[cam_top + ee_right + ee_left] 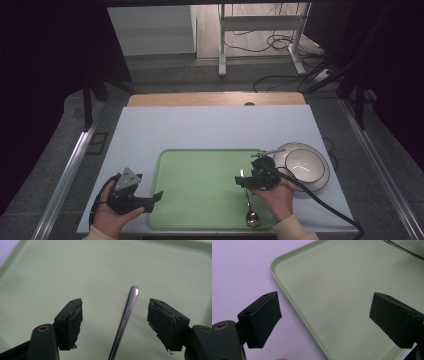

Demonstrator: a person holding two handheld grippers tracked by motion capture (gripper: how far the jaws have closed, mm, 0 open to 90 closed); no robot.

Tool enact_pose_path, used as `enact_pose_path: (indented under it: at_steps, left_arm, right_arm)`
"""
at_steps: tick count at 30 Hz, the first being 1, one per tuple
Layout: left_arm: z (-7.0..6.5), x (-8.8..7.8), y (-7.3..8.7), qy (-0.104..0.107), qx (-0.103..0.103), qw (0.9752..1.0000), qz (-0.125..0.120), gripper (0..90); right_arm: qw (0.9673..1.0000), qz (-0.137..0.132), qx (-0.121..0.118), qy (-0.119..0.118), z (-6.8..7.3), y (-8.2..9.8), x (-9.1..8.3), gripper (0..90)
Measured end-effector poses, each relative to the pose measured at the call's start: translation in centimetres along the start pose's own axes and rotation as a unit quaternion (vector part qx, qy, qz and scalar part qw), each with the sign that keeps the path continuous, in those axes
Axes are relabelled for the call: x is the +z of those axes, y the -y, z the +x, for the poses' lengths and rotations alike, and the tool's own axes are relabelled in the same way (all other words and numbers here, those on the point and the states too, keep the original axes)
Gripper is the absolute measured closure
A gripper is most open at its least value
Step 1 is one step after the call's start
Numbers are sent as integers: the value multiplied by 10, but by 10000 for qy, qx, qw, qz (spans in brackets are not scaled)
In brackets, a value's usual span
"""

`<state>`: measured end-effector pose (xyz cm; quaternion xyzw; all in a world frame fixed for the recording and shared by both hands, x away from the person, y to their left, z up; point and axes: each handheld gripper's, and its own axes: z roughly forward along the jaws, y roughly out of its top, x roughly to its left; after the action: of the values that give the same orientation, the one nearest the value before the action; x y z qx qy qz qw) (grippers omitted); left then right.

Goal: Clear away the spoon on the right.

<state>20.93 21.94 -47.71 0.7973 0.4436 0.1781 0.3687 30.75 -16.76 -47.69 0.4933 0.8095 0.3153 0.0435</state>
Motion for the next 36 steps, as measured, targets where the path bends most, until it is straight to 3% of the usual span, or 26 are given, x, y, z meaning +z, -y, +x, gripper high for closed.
enact_pose_path:
  at_steps: [3, 7, 9, 17, 22, 29, 36]
  left_arm:
    - [1, 0, 0, 0, -2, 10000, -3, 99]
    - [0, -2, 0, 18, 2, 10000, -32, 99]
    - [0, -2, -1, 22, -7, 10000, -59, 100]
    - [-2, -4, -4, 73, -48, 9998, -153, 99]
    - [-3, -5, -4, 71, -12, 9999, -153, 99]
    - [-3, -4, -6, 68, -43, 9998, -201, 99]
    - [-3, -3, -8, 180, -72, 9993, -309, 99]
  right_arm:
    - [9999, -95, -70, -22, 1, 0, -2, 249]
    - [9991, -325, -160, -240, 1, 0, -7, 240]
    - [9975, -501, -250, -433, 2, -1, -11, 237]
    - [9927, -800, -646, -625, 0, -3, -18, 221]
    - [9883, -955, -1009, -635, -3, -3, -25, 217]
    - [9848, -1124, -1133, -684, -12, 2, -36, 210]
    - [9783, -1402, -1398, -617, -15, 13, -57, 200]
